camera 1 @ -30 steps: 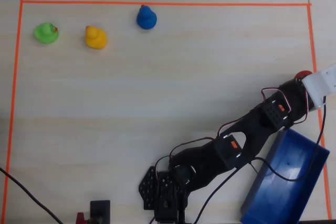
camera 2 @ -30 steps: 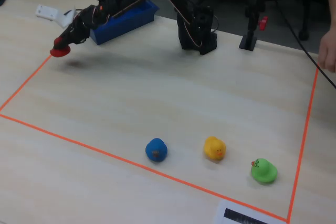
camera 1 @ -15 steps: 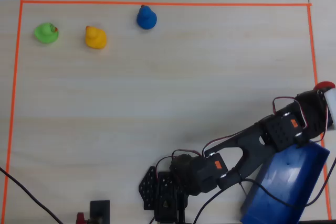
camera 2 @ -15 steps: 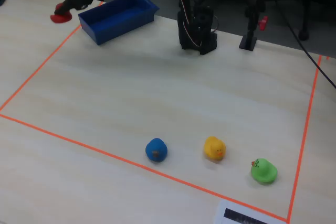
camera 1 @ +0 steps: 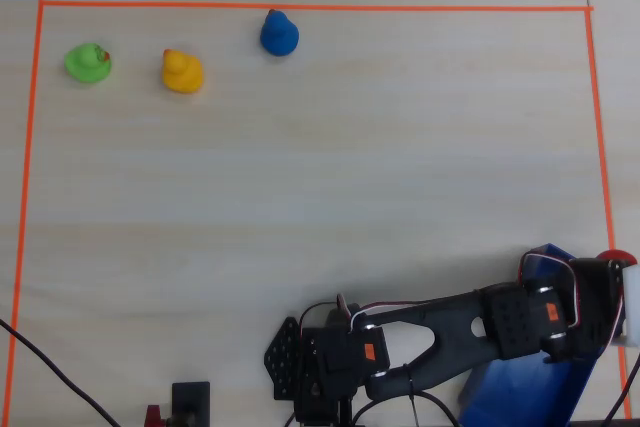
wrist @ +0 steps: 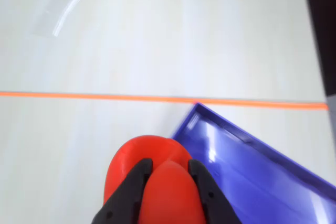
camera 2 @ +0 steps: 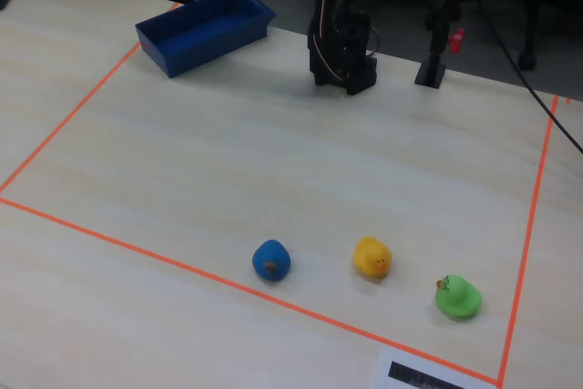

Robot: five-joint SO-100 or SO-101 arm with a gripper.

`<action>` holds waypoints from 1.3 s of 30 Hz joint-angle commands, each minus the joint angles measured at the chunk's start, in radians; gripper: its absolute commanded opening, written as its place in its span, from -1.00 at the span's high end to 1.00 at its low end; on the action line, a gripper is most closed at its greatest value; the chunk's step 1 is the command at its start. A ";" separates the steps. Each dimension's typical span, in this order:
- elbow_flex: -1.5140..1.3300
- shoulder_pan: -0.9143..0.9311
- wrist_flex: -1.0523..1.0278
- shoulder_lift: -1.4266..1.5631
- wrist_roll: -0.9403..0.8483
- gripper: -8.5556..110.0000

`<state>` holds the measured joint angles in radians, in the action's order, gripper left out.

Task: Grasp red duck and put it into box.

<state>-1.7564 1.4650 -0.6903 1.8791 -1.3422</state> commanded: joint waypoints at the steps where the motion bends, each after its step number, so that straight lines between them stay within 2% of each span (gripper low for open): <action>1: -0.077 0.080 0.012 0.083 -0.052 0.85; 15: -0.341 0.186 -0.014 0.183 -0.167 0.85; 25: -0.479 0.199 0.147 0.206 -0.201 0.85; 39: -0.453 0.198 0.276 0.110 -0.190 0.85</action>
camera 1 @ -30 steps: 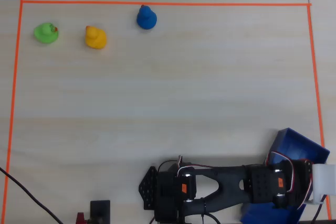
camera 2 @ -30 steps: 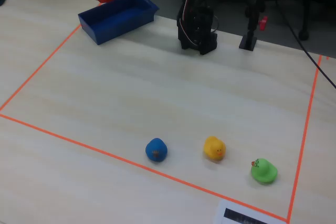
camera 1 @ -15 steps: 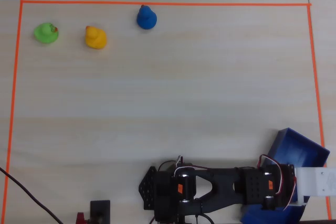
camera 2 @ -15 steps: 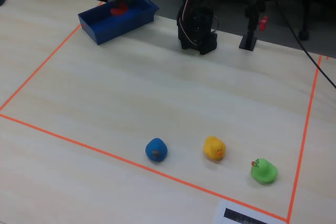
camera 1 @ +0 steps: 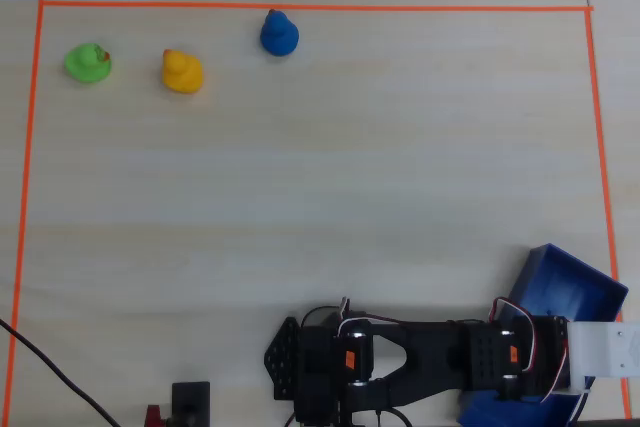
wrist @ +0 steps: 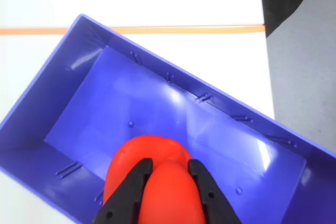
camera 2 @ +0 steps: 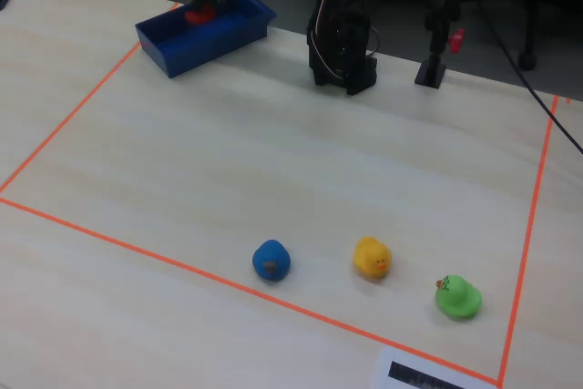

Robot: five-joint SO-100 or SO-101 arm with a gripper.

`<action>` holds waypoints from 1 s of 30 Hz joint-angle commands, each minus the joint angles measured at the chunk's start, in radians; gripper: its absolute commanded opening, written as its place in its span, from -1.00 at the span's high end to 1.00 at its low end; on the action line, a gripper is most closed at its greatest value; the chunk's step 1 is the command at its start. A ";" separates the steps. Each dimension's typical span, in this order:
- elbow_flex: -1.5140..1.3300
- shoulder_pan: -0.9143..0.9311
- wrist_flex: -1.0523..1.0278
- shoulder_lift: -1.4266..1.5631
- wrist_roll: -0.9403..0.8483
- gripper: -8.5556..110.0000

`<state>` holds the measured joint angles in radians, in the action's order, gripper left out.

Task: Grasp red duck and put it into box.

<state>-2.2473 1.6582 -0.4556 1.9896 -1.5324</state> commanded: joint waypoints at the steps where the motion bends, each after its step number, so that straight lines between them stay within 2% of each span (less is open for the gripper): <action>1: 0.038 0.006 0.046 -0.005 0.000 0.85; 4: 0.048 0.012 0.048 -0.015 -0.009 0.84; 7: 0.058 0.017 0.043 -0.025 -0.011 0.70; 11: 0.072 0.017 0.037 -0.035 -0.011 0.63; 21: 0.077 0.015 0.020 -0.018 0.006 0.59; 26: 0.126 -0.044 0.015 0.003 0.095 0.56; 30: 0.252 -0.225 0.006 0.034 0.273 0.54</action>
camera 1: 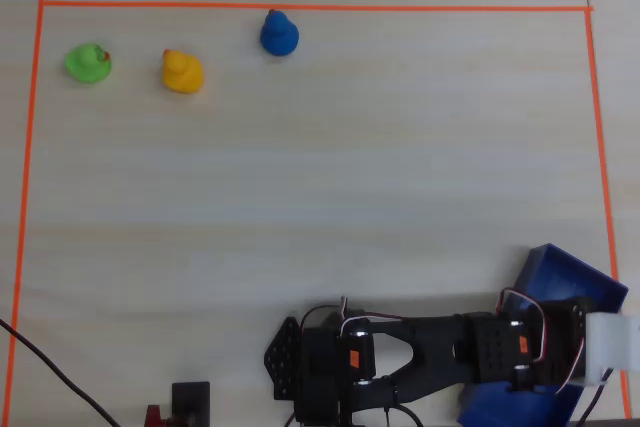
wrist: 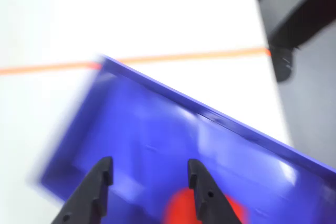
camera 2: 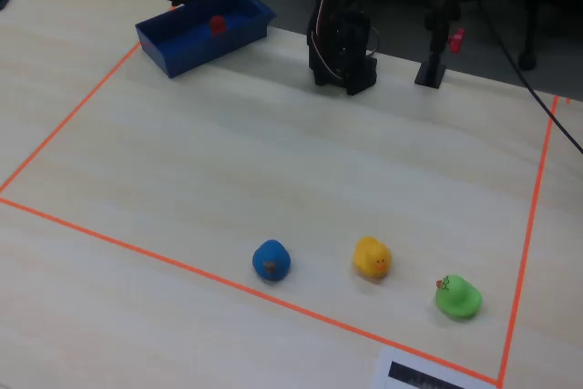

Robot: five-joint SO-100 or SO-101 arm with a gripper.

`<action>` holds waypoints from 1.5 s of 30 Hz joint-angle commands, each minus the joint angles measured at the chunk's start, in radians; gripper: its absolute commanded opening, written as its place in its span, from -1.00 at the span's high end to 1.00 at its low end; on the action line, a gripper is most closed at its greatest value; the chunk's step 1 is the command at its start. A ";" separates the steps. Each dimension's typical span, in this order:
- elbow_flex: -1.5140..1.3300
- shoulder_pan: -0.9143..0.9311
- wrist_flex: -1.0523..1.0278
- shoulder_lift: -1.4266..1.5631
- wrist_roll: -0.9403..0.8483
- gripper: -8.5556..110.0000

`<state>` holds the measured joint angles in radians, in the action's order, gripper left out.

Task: Grasp red duck and put it into box.

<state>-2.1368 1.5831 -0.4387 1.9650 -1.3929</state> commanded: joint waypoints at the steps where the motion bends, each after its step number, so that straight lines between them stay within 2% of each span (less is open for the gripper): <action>1: 0.195 -0.210 -0.041 0.061 0.175 0.57; 3: 0.322 -0.336 -0.152 0.063 0.239 0.64; 6: 0.454 -0.545 -0.376 0.092 0.242 0.85; 8: 0.448 -0.683 -0.483 0.150 0.195 0.85; 13: 0.262 -1.045 -0.850 0.385 -0.026 0.85; 17: 0.037 -1.318 -1.037 0.615 -0.058 0.85; 20: -0.135 -1.468 -1.083 0.764 -0.060 0.85; 25: -0.407 -1.552 -1.023 0.953 -0.100 0.85; 33: -0.710 -1.623 -0.922 1.089 -0.133 0.85; 45: -0.874 -1.621 -0.877 1.200 -0.143 0.85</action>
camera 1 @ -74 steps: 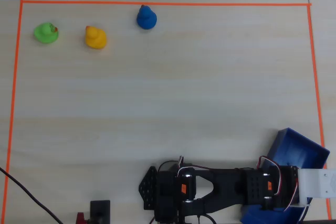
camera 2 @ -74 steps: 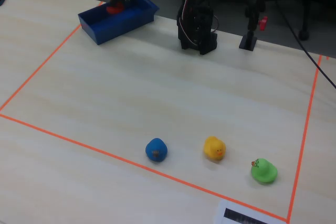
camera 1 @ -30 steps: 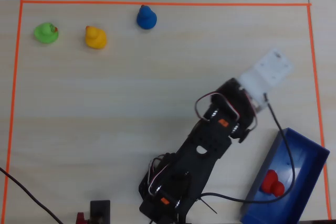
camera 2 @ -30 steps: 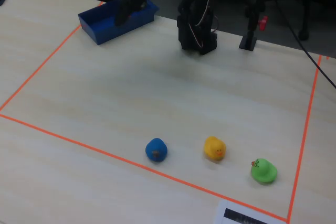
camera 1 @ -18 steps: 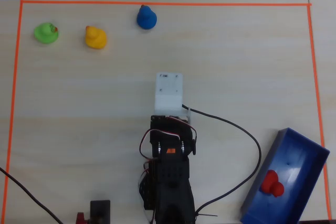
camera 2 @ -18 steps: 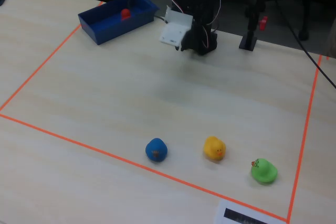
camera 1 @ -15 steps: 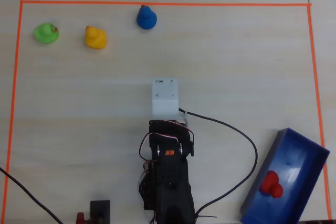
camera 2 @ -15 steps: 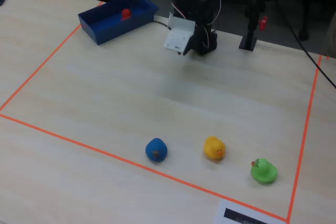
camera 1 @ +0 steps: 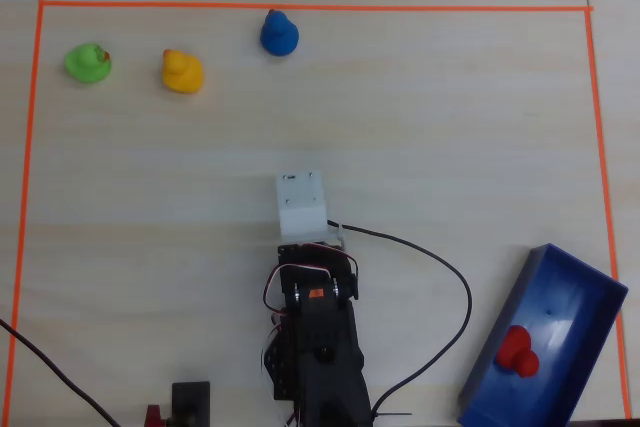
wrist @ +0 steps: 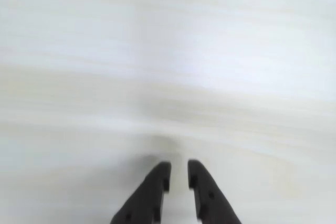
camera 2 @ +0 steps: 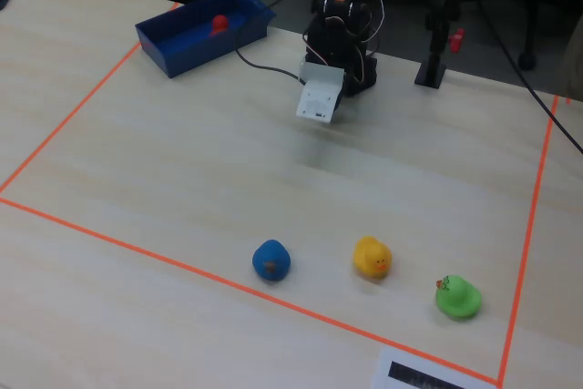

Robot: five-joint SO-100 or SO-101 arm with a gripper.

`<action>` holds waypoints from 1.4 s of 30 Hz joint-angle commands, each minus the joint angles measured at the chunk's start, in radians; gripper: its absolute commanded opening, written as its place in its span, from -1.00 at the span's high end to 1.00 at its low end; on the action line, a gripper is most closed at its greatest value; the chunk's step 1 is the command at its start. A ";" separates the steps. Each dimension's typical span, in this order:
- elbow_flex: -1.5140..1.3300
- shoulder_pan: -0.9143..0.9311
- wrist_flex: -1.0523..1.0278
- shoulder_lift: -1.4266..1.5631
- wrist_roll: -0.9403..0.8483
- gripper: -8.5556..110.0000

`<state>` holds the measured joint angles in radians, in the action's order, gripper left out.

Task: Grasp red duck and put it into box.

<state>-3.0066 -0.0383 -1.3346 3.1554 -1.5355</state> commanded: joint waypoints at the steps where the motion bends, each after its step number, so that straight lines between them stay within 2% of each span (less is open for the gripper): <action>1: -0.014 0.000 0.018 0.018 0.000 0.85; 18: -0.087 0.035 -0.020 0.155 -0.035 0.85; 42: -0.091 0.037 -0.020 0.156 -0.034 0.77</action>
<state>-3.0956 -0.0107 -1.3376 3.3103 -1.5616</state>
